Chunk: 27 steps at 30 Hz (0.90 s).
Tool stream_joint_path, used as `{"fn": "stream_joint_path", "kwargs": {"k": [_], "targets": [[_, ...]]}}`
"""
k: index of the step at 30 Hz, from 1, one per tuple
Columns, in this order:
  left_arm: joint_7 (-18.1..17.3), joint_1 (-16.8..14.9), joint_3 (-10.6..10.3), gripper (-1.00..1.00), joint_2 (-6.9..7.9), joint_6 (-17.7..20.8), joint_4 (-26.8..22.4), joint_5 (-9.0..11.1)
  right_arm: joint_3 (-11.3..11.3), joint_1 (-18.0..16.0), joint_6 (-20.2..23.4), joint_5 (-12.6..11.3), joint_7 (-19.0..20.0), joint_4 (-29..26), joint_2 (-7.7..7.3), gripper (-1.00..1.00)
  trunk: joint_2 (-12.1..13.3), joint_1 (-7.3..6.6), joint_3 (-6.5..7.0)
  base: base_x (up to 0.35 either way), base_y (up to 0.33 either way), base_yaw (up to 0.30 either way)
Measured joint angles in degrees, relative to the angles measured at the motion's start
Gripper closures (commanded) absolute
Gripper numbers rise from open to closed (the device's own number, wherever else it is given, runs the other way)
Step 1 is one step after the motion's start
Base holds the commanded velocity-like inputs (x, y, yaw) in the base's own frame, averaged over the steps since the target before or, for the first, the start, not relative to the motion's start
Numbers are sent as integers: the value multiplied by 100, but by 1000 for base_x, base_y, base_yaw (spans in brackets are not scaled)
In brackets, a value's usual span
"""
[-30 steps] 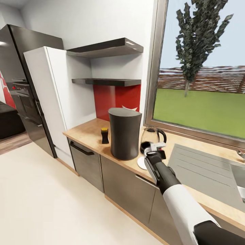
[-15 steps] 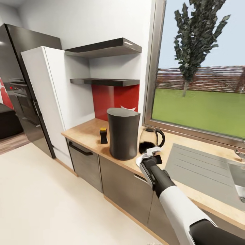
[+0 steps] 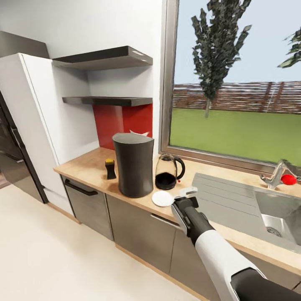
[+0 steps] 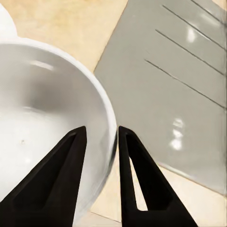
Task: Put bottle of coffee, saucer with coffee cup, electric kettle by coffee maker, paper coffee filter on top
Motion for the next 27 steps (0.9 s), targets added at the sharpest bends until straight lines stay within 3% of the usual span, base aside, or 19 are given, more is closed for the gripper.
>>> {"fn": "stream_joint_path", "kwargs": {"k": [6,9,13,20,27], "targets": [[11,1,14,-100,3,0,0,7,4,-1,-5,-8,146,-113,0,100,0,-1,0,158,209,-47],[10,1,4,-100,3,-1,0,8,5,-1,-8,-23,666,-256,0,100,0,-1,0,135,179,-3],[11,1,3,-100,8,2,0,8,-2,-1,2,-3,938,-302,0,100,0,1,0,22,28,0],[14,1,1,-100,3,5,0,8,-12,-1,3,23,937,-300,0,100,0,0,0,31,1,0],[14,1,0,-100,3,4,-1,8,-19,-1,3,25,936,-300,0,100,0,-2,0,221,63,0]]}}
